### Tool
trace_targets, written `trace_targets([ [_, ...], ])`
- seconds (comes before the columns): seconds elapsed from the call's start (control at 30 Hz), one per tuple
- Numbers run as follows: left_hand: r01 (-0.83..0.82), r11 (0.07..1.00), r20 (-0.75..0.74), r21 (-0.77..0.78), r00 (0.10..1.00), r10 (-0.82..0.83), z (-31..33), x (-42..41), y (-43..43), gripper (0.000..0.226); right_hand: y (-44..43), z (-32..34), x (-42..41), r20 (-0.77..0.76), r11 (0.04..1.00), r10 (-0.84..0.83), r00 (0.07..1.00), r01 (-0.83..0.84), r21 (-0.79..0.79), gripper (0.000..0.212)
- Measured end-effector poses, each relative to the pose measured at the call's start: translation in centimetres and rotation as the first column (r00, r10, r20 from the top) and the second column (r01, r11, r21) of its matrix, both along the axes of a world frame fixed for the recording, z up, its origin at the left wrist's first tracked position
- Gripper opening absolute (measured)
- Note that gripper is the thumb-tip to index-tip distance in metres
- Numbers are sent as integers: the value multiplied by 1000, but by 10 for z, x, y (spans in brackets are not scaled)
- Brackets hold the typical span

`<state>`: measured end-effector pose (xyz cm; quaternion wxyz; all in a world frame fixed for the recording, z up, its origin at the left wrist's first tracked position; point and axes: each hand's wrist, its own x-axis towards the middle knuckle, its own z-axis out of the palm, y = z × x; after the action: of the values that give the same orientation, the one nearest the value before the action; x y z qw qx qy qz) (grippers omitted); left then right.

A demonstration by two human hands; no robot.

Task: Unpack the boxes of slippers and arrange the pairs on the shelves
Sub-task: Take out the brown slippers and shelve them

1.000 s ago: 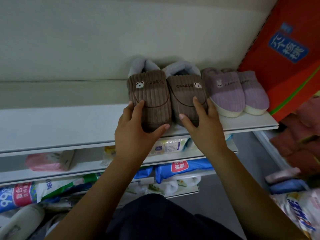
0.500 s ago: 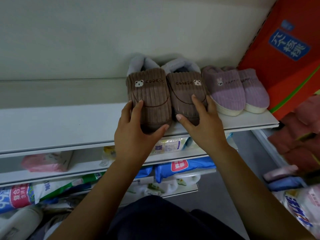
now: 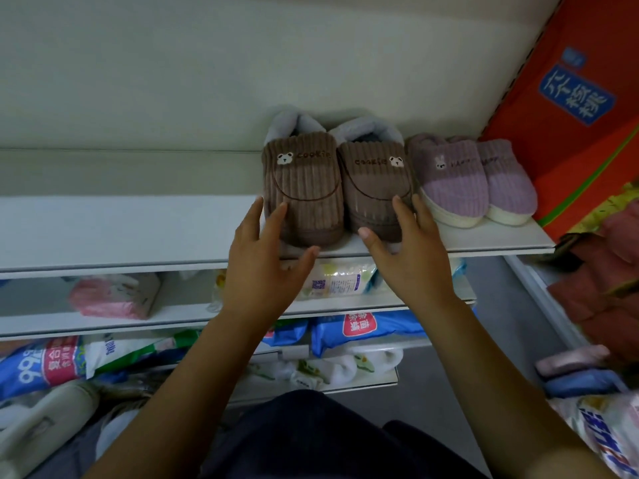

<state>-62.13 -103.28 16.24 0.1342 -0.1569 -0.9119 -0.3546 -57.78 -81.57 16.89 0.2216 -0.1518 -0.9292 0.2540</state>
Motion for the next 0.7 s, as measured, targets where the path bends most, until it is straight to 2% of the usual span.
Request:
trace_targets([
  [0.13, -1, 997, -79, -79, 997, -5, -5, 32, -16, 63, -4, -9, 33, -32, 997, 67, 997, -66, 42, 72],
  [0.3, -4, 985, -155, -174, 988, -23, -18, 86, -37, 58, -18, -18, 95, 30, 984, 153, 988, -155, 86, 69],
  [0.4, -15, 986, -168, -164, 986, -13, -31, 136, -51, 57, -27, -33, 150, 95, 973, 208, 974, -216, 84, 68],
  [0.6, -34, 969, 51, -246, 998, 48, -81, 250, -88, 62, -59, -88, 258, 334, 949, 301, 893, -314, -13, 71],
  [0.7, -25, 936, 201, -351, 974, 101, -91, 306, -113, 68, -85, -103, 302, 419, 933, 349, 838, -353, -73, 72],
])
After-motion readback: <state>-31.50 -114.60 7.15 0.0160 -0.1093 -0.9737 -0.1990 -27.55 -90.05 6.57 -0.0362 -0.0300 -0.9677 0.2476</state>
